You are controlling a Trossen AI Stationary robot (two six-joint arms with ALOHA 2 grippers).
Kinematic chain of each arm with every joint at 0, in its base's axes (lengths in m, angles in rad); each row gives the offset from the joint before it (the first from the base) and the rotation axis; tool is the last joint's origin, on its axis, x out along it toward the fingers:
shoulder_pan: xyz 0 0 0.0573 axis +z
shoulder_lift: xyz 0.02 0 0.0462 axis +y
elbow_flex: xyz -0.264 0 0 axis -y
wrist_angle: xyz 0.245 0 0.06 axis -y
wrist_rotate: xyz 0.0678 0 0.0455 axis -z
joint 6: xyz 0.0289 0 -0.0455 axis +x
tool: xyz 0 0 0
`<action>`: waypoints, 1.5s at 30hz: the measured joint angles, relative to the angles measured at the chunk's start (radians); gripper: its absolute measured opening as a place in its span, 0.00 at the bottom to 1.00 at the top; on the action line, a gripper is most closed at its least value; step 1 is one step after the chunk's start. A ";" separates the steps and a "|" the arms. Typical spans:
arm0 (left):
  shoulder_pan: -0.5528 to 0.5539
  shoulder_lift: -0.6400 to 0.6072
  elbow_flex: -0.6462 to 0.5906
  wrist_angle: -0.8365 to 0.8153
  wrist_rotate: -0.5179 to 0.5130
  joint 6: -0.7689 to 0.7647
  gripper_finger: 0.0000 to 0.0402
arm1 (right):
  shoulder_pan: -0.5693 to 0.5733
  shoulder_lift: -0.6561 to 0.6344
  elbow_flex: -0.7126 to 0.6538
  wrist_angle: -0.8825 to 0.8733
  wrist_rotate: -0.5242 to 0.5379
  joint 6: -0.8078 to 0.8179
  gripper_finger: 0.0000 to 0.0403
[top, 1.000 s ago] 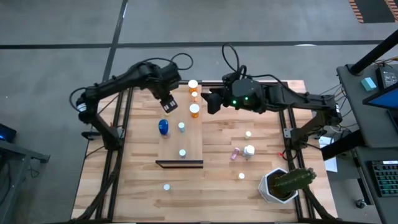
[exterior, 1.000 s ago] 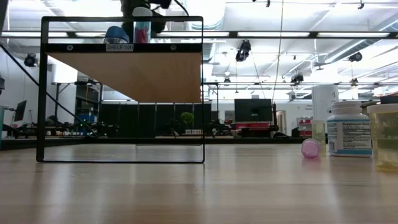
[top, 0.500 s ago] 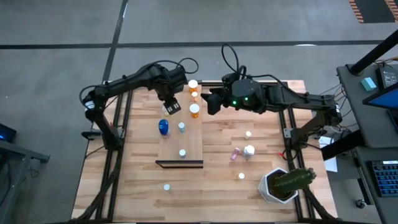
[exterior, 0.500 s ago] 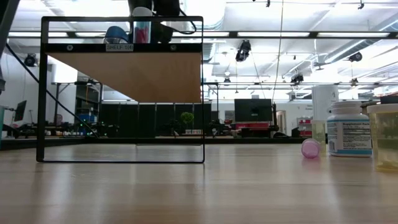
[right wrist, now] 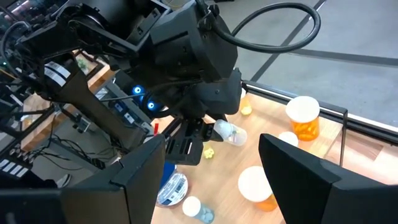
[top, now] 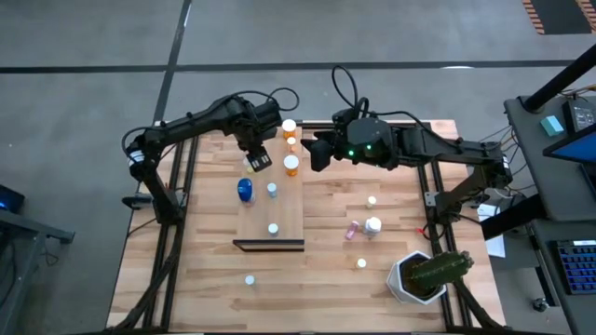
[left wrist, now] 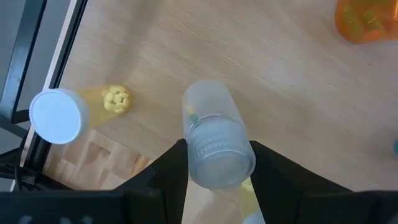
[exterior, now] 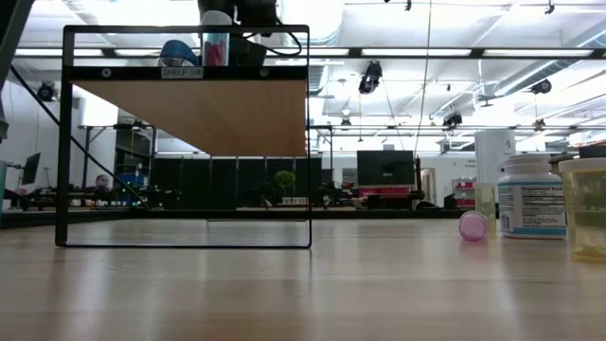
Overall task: Pick and place medicine bottles onto shelf by color
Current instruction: Put the middle transparent pill bottle on the shelf
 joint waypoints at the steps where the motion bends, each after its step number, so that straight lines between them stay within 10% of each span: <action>1: 0.000 0.000 0.000 0.000 0.000 0.000 0.34 | 0.000 0.000 0.000 0.000 0.000 -0.001 0.62; 38: 0.000 -0.013 0.047 -0.023 -0.045 0.016 0.57 | 0.000 0.000 0.000 -0.001 0.000 -0.029 0.62; 45: -0.001 -0.074 0.107 -0.051 -0.039 -0.220 0.57 | 0.000 0.000 0.000 -0.026 0.000 -0.074 0.62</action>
